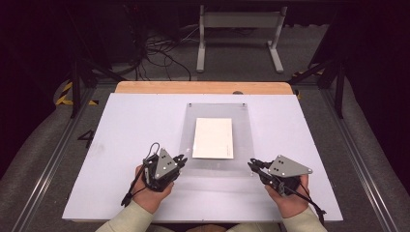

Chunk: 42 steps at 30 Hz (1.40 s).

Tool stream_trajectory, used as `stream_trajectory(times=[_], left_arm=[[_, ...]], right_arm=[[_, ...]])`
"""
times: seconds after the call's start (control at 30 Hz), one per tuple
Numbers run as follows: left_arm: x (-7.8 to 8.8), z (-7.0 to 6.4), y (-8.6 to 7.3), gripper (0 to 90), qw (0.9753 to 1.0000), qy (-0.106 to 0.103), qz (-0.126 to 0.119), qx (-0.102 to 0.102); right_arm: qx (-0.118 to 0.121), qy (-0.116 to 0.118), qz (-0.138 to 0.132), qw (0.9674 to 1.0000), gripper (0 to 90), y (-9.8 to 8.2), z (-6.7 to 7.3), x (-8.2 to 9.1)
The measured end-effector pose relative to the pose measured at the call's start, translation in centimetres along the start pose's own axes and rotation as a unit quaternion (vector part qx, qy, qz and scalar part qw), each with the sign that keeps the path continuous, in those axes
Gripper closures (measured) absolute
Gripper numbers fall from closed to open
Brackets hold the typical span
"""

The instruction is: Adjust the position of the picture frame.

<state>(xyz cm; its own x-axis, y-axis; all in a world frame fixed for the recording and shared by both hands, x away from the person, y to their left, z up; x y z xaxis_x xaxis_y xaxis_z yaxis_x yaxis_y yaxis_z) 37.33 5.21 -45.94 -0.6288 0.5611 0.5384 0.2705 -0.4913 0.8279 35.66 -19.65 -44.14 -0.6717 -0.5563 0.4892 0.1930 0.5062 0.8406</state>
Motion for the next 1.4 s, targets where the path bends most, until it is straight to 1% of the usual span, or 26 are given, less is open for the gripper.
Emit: stream_trajectory(times=[0.07,0.13,0.23,0.3,0.4,0.5,0.53,0.57,0.6,0.63,0.7,0.73,0.8,0.9,0.97,1.0,1.07,1.1,1.13,1.17,1.2,1.27,1.3,1.33,1.37,1.4], left_arm=[[-0.3,-0.3,0.0,81.0,1.0000,-0.006,0.004,-0.002],[-0.7,-0.4,-0.2,81.3,0.9998,-0.016,0.008,0.003],[-0.8,-0.5,-0.4,81.9,0.9997,-0.022,0.009,0.006],[-1.1,-0.5,-0.6,82.4,0.9995,-0.029,0.015,0.005],[-1.4,-0.5,-1.1,83.1,0.9989,-0.039,0.023,0.012],[-1.6,-0.5,-1.3,83.9,0.9984,-0.046,0.028,0.015],[-1.8,-0.5,-1.6,84.2,0.9978,-0.054,0.032,0.021],[-1.8,-0.5,-1.6,84.4,0.9978,-0.054,0.032,0.021],[-1.9,-0.7,-1.7,84.7,0.9971,-0.063,0.034,0.026],[-1.9,-0.7,-1.7,84.7,0.9971,-0.063,0.034,0.026],[-2.1,-1.0,-1.8,84.7,0.9967,-0.068,0.041,0.018],[-2.2,-1.2,-1.9,84.7,0.9964,-0.070,0.043,0.017],[-2.4,-1.5,-2.1,84.7,0.9960,-0.072,0.052,0.011],[-2.4,-1.4,-2.3,84.7,0.9946,-0.086,0.053,0.025],[-2.4,-1.3,-2.4,84.6,0.9942,-0.091,0.051,0.026],[-2.4,-1.3,-2.4,84.5,0.9940,-0.093,0.049,0.028],[-2.3,-1.3,-2.5,83.9,0.9926,-0.106,0.043,0.042],[-2.2,-1.2,-2.5,83.2,0.9913,-0.116,0.041,0.047],[-2.1,-1.2,-2.6,82.0,0.9886,-0.136,0.032,0.056],[-1.9,-1.3,-2.5,76.5,0.9866,-0.150,0.025,0.058],[-1.8,-1.4,-2.5,71.3,0.9859,-0.157,0.019,0.056],[-1.4,-1.4,-2.6,68.3,0.9870,-0.154,0.017,0.042],[-1.3,-1.3,-2.6,66.8,0.9875,-0.152,0.014,0.037],[-1.1,-1.3,-2.5,65.3,0.9875,-0.153,0.013,0.036],[-1.0,-1.3,-2.5,64.3,0.9878,-0.152,0.012,0.033],[-0.9,-1.3,-2.5,63.1,0.9881,-0.150,0.009,0.033]], right_arm=[[-0.003,-0.003,0.005,1.0000,81.7,-0.5,-0.2,0.1],[-0.007,-0.002,0.011,0.9999,81.7,-1.0,-0.2,0.1],[-0.011,0.004,0.017,0.9998,81.8,-1.4,-0.2,0.0],[-0.021,0.015,0.028,0.9993,81.9,-2.1,-0.2,-0.4],[-0.026,0.024,0.037,0.9987,82.2,-2.7,0.0,-0.7],[-0.027,0.026,0.043,0.9984,82.3,-3.0,0.0,-0.8],[-0.033,0.036,0.051,0.9975,82.6,-3.3,0.1,-1.1],[-0.033,0.036,0.051,0.9975,82.6,-3.3,0.1,-1.1],[-0.039,0.041,0.056,0.9968,82.8,-3.6,0.0,-1.1],[-0.039,0.041,0.056,0.9968,82.8,-3.6,0.0,-1.1],[-0.049,0.050,0.059,0.9958,83.2,-3.9,-0.1,-1.2],[-0.052,0.051,0.061,0.9955,83.3,-4.1,-0.2,-1.2],[-0.056,0.056,0.065,0.9947,83.4,-4.5,-0.4,-1.0],[-0.061,0.068,0.059,0.9941,80.0,-4.5,-0.3,-0.8],[-0.061,0.078,0.050,0.9939,69.9,-4.4,-0.2,-0.8],[-0.060,0.081,0.047,0.9938,67.3,-4.4,-0.1,-0.8],[-0.053,0.084,0.040,0.9943,65.6,-4.3,0.0,-0.8],[-0.052,0.089,0.036,0.9940,64.2,-4.2,0.0,-0.8],[-0.050,0.090,0.032,0.9941,63.7,-4.2,-0.1,-0.8],[-0.049,0.094,0.025,0.9940,62.6,-4.2,-0.2,-0.7],[-0.048,0.091,0.020,0.9945,59.4,-4.2,-0.4,-0.5],[-0.071,0.090,0.017,0.9933,58.4,-4.1,-0.9,-0.2],[-0.078,0.091,0.018,0.9927,57.3,-4.1,-1.2,0.0],[-0.084,0.091,0.022,0.9920,56.5,-4.2,-1.3,0.2],[-0.104,0.098,0.034,0.9892,54.8,-4.4,-1.3,0.3],[-0.104,0.097,0.035,0.9893,55.6,-4.4,-1.3,0.4]])
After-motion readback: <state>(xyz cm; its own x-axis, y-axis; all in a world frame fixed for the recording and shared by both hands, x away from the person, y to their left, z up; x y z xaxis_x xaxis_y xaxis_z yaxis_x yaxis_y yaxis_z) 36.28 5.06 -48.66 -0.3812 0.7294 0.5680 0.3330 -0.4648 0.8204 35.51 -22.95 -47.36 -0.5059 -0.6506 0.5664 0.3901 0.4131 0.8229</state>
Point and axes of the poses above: each handheld gripper's, and its own axes: x roughly backward along the jaws, y roughly out of its top, z roughly to its left, the point moved 9 cm from there along -x, roughly forward along the jaws, and after that the axes turned 1 degree about z, right-handed, at the moved point
